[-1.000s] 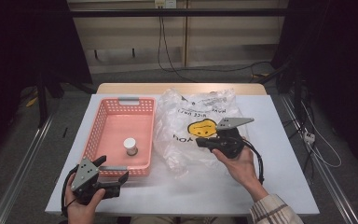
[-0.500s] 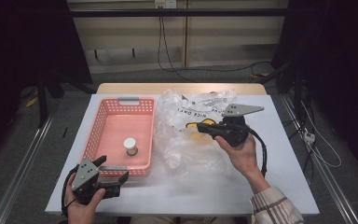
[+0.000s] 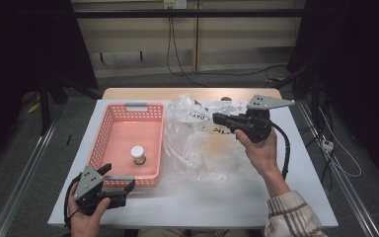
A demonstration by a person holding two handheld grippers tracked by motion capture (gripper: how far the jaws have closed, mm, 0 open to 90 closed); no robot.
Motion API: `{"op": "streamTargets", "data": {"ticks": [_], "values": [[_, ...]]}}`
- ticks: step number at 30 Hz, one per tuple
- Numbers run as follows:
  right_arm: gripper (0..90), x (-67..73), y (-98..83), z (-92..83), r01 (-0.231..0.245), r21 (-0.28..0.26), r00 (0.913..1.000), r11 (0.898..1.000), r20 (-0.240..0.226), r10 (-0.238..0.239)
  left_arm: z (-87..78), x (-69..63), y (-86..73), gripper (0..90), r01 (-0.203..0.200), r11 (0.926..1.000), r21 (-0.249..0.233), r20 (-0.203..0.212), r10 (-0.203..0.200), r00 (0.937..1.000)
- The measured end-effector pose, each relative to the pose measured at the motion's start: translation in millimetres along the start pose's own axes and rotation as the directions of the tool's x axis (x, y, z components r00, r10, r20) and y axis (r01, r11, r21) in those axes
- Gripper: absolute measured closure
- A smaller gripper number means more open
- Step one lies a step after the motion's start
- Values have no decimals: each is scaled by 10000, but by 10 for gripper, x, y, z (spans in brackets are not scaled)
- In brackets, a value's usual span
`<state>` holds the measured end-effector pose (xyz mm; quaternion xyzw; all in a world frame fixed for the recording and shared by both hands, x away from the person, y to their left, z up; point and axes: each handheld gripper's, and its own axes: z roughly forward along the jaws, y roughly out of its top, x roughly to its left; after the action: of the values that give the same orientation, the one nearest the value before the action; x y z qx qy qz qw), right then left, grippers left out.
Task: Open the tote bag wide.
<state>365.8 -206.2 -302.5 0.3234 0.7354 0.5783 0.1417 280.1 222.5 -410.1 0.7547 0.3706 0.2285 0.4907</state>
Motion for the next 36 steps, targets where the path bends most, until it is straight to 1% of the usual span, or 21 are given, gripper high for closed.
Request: {"op": "streamTargets", "data": {"ticks": [2, 3, 4, 6, 7, 9, 11, 13, 14, 15, 17, 20, 23, 24, 27, 28, 29, 30, 34, 35, 36], "values": [[900, -6, -3, 0, 0, 41, 10000, 10000, 10, 0, -5, 13, 26, 63, 3, 10000, -16, -13, -3, 10000], [900, -6, -3, 0, 0, 41, 10000, 10000, 10, 0, -4, 17, 48, 63, 72, 10000, 15, -38, -72, 10000], [900, -14, -12, 10, -8, 89, 10000, 10000, 18, 8, 0, 27, 78, 62, 57, 9999, 125, 55, -57, 10000], [900, -34, -43, 57, -87, 219, 10000, 9997, -3, 87, 13, 45, 140, 61, -99, 9998, 196, 1, 99, 10000], [900, -34, -43, 57, -87, 219, 10000, 9997, -3, 87, 26, 59, 174, 61, -276, 9992, 287, -14, 277, 9996], [900, -32, -59, 91, -71, 350, 10000, 9994, -20, 72, 59, 100, 244, 60, -368, 9977, 565, 58, 365, 9993], [900, -26, -66, 116, -39, 453, 10000, 9990, -52, 41, 95, 158, 282, 60, -116, 9983, 569, 83, 112, 9999], [900, -29, -73, 129, -47, 497, 9999, 9988, -89, 51, 138, 219, 317, 63, -130, 9960, 889, 103, 121, 9999], [900, -31, -77, 134, -51, 537, 9999, 9985, -89, 55, 157, 239, 327, 64, 9, 9964, 853, 75, -15, 10000], [900, -35, -82, 139, -54, 560, 9999, 9984, -90, 59, 171, 256, 336, 64, 59, 9965, 832, 62, -64, 10000], [900, -42, -98, 159, -93, 630, 9999, 9980, -90, 99, 206, 273, 354, 65, -7, 9962, 869, 86, 0, 10000], [900, -39, -114, 186, -111, 737, 9998, 9972, -138, 121, 265, 280, 395, 66, -206, 9927, 1192, 179, 186, 9997], [900, -38, -123, 199, -84, 793, 9999, 9968, -134, 95, 306, 290, 429, 69, -192, 9930, 1169, 221, 168, 9996], [900, -39, -128, 203, -78, 821, 9999, 9966, -132, 89, 317, 285, 431, 69, -90, 9940, 1088, 220, 66, 9997], [900, -44, -158, 219, -121, 965, 9998, 9953, -144, 135, 321, 279, 425, 68, -141, 9937, 1115, 224, 117, 9997], [900, -36, -213, 249, -121, 1274, 9999, 9918, -107, 136, 317, 278, 421, 68, -114, 9937, 1115, 214, 90, 9997], [900, -36, -213, 249, -121, 1274, 9999, 9918, -107, 136, 311, 282, 418, 68, -138, 9938, 1105, 211, 115, 9997], [900, -30, -253, 271, -82, 1484, 9999, 9889, -103, 98, 307, 283, 415, 68, -103, 9944, 1055, 196, 83, 9998], [900, -14, -476, 371, 43, 2495, 10000, 9684, 45, -56, 295, 274, 407, 69, -44, 9955, 942, 167, 29, 9999], [900, -29, -596, 417, 14, 2911, 10000, 9567, 65, -34, 297, 268, 403, 68, -74, 9956, 934, 185, 57, 9998], [900, -29, -596, 417, 14, 2911, 10000, 9567, 65, -34, 300, 262, 397, 68, -112, 9954, 953, 208, 92, 9997]]}}
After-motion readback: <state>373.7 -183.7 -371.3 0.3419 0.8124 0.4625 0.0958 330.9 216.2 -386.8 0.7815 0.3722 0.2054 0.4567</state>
